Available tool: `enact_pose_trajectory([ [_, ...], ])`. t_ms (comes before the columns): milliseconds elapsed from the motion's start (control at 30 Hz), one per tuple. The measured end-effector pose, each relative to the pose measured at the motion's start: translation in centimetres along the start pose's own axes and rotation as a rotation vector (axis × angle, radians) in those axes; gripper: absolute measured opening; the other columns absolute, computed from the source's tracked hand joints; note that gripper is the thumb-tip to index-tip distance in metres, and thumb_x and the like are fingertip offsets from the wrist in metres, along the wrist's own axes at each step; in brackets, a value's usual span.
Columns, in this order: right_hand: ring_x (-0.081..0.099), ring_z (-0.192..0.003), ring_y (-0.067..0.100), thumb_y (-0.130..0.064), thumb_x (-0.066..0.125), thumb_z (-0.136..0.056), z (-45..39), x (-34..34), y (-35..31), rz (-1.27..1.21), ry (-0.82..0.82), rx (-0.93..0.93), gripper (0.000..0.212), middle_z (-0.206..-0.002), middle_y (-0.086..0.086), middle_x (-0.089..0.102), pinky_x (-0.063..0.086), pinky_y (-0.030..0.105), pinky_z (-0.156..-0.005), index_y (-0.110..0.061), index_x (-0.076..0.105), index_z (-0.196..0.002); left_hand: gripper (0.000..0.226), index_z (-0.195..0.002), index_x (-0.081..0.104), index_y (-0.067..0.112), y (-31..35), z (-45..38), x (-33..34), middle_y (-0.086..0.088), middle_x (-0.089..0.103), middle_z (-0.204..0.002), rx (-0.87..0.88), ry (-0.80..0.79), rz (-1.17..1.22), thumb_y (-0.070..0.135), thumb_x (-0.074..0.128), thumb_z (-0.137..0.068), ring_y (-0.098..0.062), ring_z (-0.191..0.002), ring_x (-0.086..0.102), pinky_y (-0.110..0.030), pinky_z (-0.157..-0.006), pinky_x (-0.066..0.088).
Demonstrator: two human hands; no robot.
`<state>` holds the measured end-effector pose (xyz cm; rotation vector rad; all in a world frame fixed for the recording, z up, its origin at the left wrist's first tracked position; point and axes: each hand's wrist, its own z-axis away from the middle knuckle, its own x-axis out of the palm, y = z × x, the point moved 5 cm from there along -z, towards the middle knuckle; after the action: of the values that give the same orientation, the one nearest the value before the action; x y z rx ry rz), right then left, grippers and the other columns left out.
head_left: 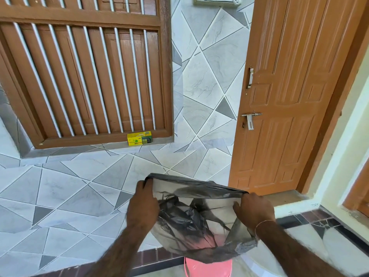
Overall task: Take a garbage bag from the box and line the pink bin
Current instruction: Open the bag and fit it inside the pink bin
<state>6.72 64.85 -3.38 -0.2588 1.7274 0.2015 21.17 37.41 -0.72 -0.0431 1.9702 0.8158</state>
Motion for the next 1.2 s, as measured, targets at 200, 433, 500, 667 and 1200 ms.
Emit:
enact_pose_trajectory([
  [200,0.066,-0.101,0.030,-0.007,0.053,-0.084,-0.5,0.2,2.4,0.045,-0.084,0.062,0.031,-0.109,0.007,0.067,0.053,0.039,-0.082,-0.016,0.054,-0.114,0.056,-0.125,0.043,0.039,-1.7,0.3,2.5,0.003,0.043,-0.123,0.328,-0.246,-0.171,0.007,0.056,-0.081,-0.021,-0.103,0.056,-0.034,-0.084,0.052],
  [433,0.066,-0.103,0.032,-0.007,0.058,-0.081,-1.6,1.3,4.4,-0.126,-0.209,0.112,0.045,-0.114,0.013,0.068,0.055,0.039,-0.087,-0.013,0.051,-0.126,0.024,-0.100,0.061,0.016,-4.0,-0.7,1.5,-0.008,0.064,-0.102,-0.072,-0.019,0.057,0.006,0.048,-0.083,-0.033,-0.099,0.062,-0.035,-0.082,0.048],
  [500,0.066,-0.101,0.032,-0.018,0.067,-0.077,-1.8,1.4,3.4,-0.217,-0.240,0.094,0.048,-0.113,0.013,0.068,0.055,0.037,-0.084,-0.011,0.051,-0.122,0.030,-0.109,0.060,0.011,-3.7,-1.2,2.2,-0.011,0.064,-0.109,-0.188,0.027,0.160,0.009,0.054,-0.080,-0.035,-0.103,0.060,-0.038,-0.088,0.049],
  [667,0.068,-0.096,0.031,-0.041,0.083,-0.060,-2.1,0.5,2.0,-0.270,-0.223,0.087,0.073,-0.110,0.011,0.070,0.057,0.040,-0.083,-0.012,0.051,-0.119,0.069,-0.137,0.034,0.022,-2.6,-1.5,5.0,-0.012,0.056,-0.121,-0.086,-0.212,-0.066,0.011,0.061,-0.075,-0.035,-0.107,0.061,-0.039,-0.085,0.051],
  [1200,0.061,-0.115,0.031,-0.019,0.052,-0.090,-1.4,5.3,2.5,-0.193,-0.324,0.089,0.042,-0.125,0.013,0.063,0.052,0.040,-0.094,-0.010,0.049,-0.131,0.042,-0.132,0.039,0.020,-6.2,3.6,8.0,-0.007,0.053,-0.128,-0.048,-0.583,-0.425,0.021,0.045,-0.090,-0.028,-0.118,0.056,-0.037,-0.096,0.046],
])
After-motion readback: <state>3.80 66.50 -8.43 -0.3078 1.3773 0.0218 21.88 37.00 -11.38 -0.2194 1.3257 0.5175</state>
